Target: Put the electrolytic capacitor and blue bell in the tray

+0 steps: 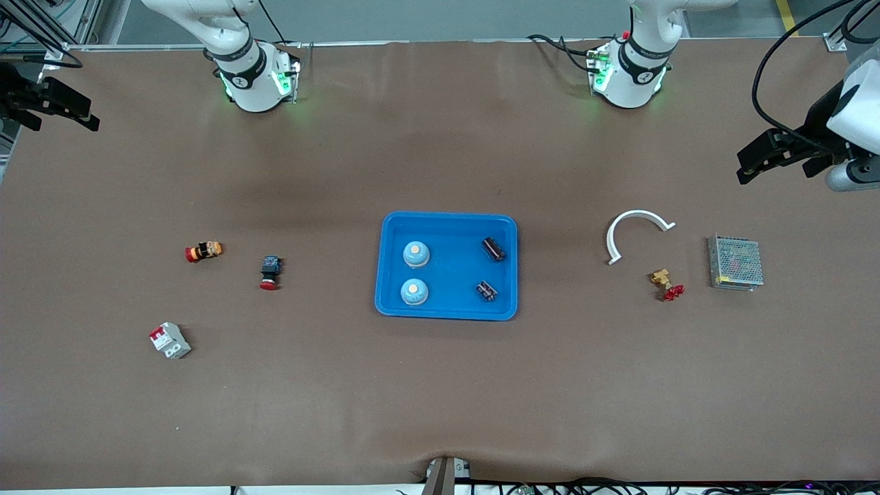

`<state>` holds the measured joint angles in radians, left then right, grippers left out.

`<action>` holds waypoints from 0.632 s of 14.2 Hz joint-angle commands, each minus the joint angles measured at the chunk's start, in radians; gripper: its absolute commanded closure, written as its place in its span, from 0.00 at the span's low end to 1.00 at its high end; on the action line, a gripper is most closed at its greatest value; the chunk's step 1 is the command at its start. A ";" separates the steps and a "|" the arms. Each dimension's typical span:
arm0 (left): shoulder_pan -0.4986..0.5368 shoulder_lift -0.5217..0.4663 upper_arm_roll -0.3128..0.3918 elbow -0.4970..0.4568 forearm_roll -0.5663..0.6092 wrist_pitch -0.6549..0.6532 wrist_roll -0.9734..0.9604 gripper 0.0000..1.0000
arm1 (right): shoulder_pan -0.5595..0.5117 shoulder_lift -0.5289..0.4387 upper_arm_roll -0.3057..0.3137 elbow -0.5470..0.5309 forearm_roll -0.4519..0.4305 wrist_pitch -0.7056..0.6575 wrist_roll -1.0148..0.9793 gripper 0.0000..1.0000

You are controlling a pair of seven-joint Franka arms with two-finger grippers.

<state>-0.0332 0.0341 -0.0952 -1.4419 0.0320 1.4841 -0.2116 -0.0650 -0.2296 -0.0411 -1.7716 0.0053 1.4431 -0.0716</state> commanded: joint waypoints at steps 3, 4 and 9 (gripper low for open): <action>-0.001 0.010 0.000 0.024 -0.009 -0.010 -0.009 0.00 | -0.015 -0.007 0.015 0.012 -0.016 0.003 0.007 0.00; -0.002 0.010 -0.001 0.024 -0.009 -0.010 -0.009 0.00 | -0.015 -0.005 0.015 0.014 -0.016 0.003 0.007 0.00; 0.007 -0.011 0.002 0.014 -0.009 -0.015 -0.006 0.00 | -0.015 -0.005 0.015 0.015 -0.016 0.005 0.007 0.00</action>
<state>-0.0309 0.0335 -0.0944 -1.4396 0.0320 1.4840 -0.2116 -0.0650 -0.2296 -0.0409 -1.7647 0.0052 1.4485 -0.0715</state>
